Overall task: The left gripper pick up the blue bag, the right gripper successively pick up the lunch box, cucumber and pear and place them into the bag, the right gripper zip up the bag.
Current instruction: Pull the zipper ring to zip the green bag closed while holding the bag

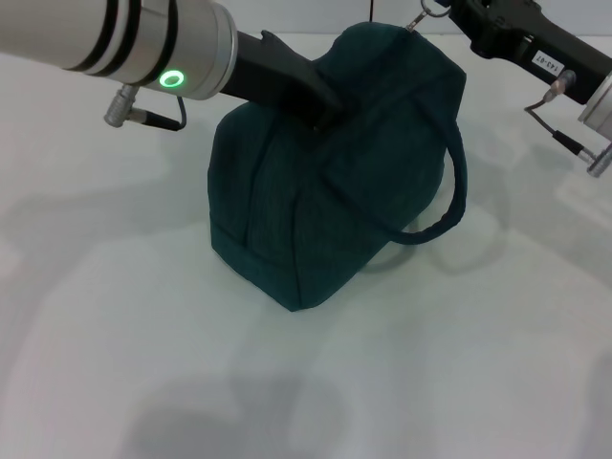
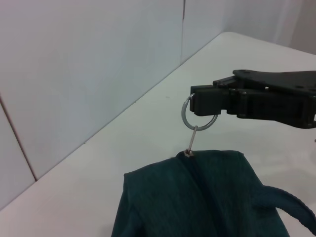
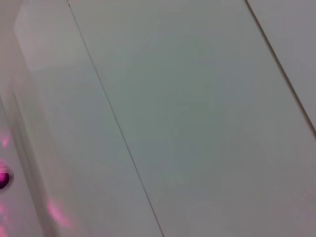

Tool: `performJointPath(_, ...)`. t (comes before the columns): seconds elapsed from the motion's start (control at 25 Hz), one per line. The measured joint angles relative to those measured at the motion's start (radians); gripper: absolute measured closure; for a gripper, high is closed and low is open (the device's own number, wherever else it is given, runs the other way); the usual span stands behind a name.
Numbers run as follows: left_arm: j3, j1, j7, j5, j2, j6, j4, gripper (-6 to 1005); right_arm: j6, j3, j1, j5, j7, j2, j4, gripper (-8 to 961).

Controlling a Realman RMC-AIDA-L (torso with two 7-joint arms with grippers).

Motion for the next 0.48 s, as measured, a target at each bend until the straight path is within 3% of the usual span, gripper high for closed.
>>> performJointPath(0.24, -0.008, 0.006, 0.000, -0.012, 0.000, -0.001, 0.015, 806, 0.043, 0.001, -0.010, 0.011, 0.000, 0.000, 0.001, 937)
performJointPath(0.48, -0.045, 0.027, 0.027, -0.072, 0.002, -0.001, 0.031, 851, 0.226, -0.015, -0.022, 0.021, 0.005, 0.000, 0.006, 938)
